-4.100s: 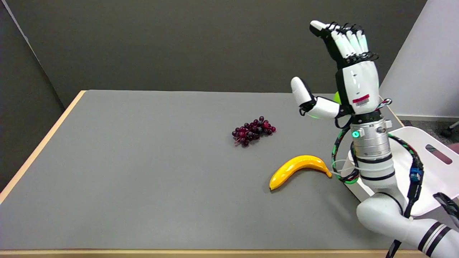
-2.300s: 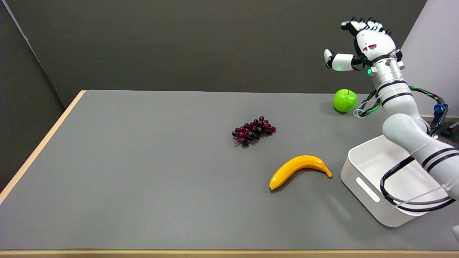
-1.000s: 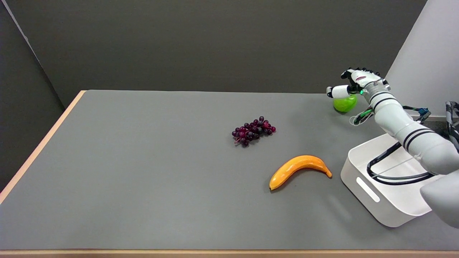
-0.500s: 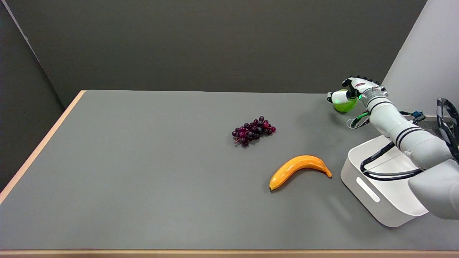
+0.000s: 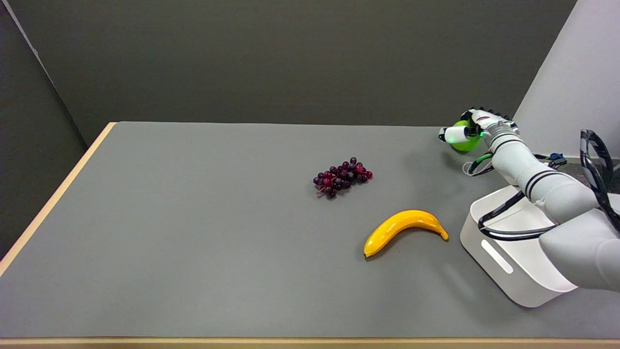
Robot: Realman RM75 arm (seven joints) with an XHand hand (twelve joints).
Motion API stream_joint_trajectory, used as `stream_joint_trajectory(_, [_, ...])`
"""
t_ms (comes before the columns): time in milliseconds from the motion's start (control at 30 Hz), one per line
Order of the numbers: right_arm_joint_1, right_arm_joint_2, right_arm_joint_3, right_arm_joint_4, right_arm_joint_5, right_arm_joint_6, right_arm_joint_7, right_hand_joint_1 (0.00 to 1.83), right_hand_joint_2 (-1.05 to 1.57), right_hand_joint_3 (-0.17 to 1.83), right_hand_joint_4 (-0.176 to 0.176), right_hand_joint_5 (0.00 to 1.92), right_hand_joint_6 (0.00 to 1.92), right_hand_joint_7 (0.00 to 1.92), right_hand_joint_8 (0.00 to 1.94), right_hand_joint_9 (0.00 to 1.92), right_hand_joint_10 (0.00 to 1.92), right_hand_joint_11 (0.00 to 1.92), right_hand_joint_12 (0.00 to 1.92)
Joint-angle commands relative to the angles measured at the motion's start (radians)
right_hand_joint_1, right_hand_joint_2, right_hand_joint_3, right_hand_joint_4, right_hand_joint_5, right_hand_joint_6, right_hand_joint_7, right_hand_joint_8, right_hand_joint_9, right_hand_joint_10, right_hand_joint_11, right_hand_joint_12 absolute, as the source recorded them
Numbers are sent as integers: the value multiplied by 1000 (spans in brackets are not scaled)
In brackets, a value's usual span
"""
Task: Pick up the green apple.
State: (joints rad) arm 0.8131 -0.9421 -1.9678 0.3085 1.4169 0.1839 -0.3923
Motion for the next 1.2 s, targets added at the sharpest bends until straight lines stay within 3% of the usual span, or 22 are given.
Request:
stream_joint_trajectory(33, [10,-32,-15,-32,-3,22,5,639,630,939,30,199,427,185,298,68,638,-1,1144])
stream_joint_trajectory(267, [-11,-30,-15,-14,-3,37,5,844,692,1013,17,200,437,283,364,243,773,179,1355])
stream_joint_trajectory(333, [-16,-28,-16,-9,-3,42,5,980,786,971,6,255,521,422,460,364,931,399,1569])
stream_joint_trajectory(400, [-22,-26,-16,0,-3,45,2,1025,844,942,4,265,636,501,599,460,1045,497,1637])
stream_joint_trajectory(467, [-28,-23,-16,9,-4,46,1,1097,878,915,8,266,864,548,794,540,1138,575,1704])
stream_joint_trajectory(500, [-31,-23,-16,12,-4,46,1,1152,944,778,11,273,972,574,992,569,1180,599,1742])
stream_joint_trajectory(567, [-34,-22,-16,21,-6,46,2,1305,1169,251,11,309,1139,637,1550,609,1282,614,1828])
stream_joint_trajectory(633, [-46,-18,-10,43,-18,48,5,1462,1150,182,-5,388,1184,659,1475,674,1580,601,1907])
stream_joint_trajectory(700, [-63,-5,-6,90,-28,52,5,1332,1238,113,-166,421,1595,711,1473,688,1597,627,1903])
stream_joint_trajectory(733, [-72,0,-5,116,-28,57,6,1322,1259,78,-174,432,1617,713,1475,688,1607,654,1909])
stream_joint_trajectory(800, [-93,23,-5,190,-28,75,25,1321,1272,43,-164,462,1599,716,1463,693,1619,691,1921])
stream_joint_trajectory(933, [-145,75,8,354,-28,124,91,1322,1185,174,-127,530,1560,747,1387,725,1600,625,1921])
stream_joint_trajectory(1200, [-369,185,193,835,-38,239,148,1327,1161,201,-133,550,1527,772,1358,737,1583,639,1921])
